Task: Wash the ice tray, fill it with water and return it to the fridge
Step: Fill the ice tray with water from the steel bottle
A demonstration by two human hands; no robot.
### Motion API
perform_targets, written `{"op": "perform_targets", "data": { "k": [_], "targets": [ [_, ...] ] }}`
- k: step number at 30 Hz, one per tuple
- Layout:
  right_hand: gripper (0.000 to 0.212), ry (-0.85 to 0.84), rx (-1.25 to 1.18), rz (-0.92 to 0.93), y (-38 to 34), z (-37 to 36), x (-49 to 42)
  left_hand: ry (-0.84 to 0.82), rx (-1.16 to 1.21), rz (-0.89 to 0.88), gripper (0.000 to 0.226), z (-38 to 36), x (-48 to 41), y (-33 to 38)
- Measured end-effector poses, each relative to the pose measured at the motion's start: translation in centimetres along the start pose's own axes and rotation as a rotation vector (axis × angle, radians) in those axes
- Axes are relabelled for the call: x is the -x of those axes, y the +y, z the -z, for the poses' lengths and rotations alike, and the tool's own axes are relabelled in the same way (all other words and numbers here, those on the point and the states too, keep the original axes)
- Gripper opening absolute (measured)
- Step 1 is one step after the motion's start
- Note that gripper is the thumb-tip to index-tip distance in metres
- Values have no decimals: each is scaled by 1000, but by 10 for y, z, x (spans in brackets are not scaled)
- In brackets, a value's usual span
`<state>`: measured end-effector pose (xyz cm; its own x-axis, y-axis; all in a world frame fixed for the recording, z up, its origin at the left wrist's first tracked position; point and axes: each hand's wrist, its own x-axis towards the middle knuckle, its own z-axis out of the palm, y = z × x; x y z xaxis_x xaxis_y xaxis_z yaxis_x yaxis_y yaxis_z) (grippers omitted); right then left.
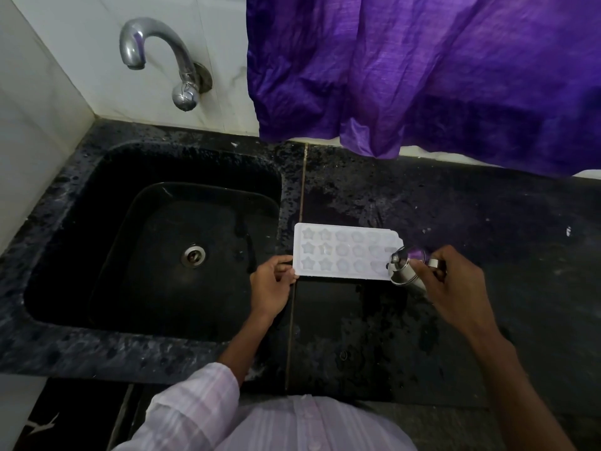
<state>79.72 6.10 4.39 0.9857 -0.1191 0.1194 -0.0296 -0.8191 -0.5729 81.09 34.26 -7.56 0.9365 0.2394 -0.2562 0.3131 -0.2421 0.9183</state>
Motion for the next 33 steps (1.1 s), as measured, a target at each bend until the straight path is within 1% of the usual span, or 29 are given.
{"op": "perform_targets", "data": {
  "k": [6,19,33],
  "targets": [
    [32,10,5,-39,4,3,0,5,-1,6,23,-1,1,-1],
    [32,24,33,22,5,4,-16,8,13,25,24,-1,1,-1],
    [29,-14,69,62,4,4,-38,21,27,33,23,-3,1,-2]
  ]
}}
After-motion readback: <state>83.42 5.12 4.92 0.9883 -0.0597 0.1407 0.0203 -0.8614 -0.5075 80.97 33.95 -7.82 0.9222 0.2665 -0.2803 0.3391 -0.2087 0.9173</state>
